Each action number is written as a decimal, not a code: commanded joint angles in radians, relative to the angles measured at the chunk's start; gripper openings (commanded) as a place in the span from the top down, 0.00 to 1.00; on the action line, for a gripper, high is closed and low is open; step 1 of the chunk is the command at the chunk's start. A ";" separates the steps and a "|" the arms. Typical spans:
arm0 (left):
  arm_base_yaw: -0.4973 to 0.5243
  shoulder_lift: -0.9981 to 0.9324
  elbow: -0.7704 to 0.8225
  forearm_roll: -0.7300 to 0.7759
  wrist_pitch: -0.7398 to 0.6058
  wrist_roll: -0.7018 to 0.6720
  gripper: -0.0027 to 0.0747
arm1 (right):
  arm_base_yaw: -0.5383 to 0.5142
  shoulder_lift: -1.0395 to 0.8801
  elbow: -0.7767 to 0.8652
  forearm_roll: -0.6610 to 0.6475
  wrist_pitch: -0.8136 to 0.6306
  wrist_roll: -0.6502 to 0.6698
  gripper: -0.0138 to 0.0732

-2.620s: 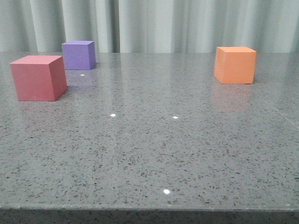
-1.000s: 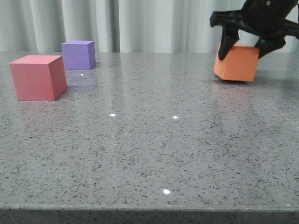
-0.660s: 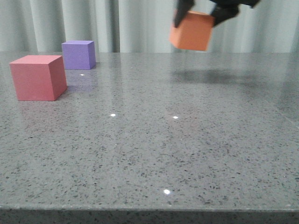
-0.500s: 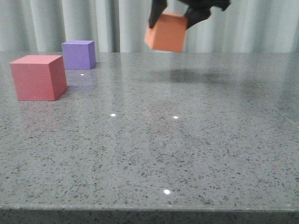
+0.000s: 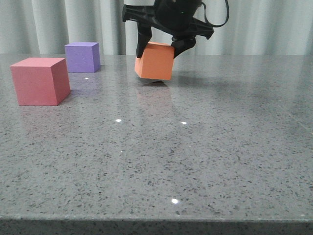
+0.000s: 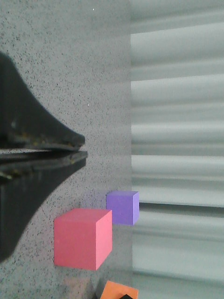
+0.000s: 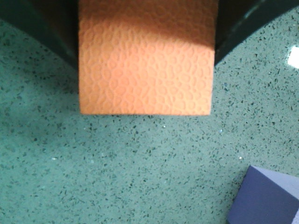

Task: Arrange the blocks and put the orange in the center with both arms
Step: 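Lift the orange cube with the right gripper and carry it toward the table center, then set the orange cube down at center, open and raise the right gripper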

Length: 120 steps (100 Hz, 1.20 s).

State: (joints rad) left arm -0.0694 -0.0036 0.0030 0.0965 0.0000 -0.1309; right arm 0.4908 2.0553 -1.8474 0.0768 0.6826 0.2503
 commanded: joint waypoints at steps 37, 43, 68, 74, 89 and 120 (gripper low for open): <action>0.000 -0.037 0.042 -0.001 -0.082 0.001 0.99 | 0.003 -0.067 -0.039 0.013 -0.044 0.002 0.09; 0.000 -0.037 0.042 -0.001 -0.082 0.001 0.99 | 0.003 -0.070 -0.039 0.014 -0.038 0.002 0.09; 0.000 -0.037 0.042 -0.001 -0.082 0.001 0.99 | -0.016 -0.149 -0.040 0.010 -0.037 0.001 0.10; 0.000 -0.037 0.042 -0.001 -0.082 0.001 0.99 | -0.029 -0.177 -0.037 -0.001 -0.032 -0.001 0.10; 0.000 -0.037 0.042 -0.001 -0.082 0.001 0.99 | -0.072 -0.250 -0.011 -0.056 -0.011 -0.003 0.12; 0.000 -0.037 0.042 -0.001 -0.082 0.001 0.99 | -0.233 -0.511 0.326 -0.133 -0.051 -0.004 0.26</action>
State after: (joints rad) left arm -0.0694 -0.0036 0.0030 0.0965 0.0000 -0.1309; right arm 0.3081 1.6726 -1.5897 -0.0227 0.7101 0.2521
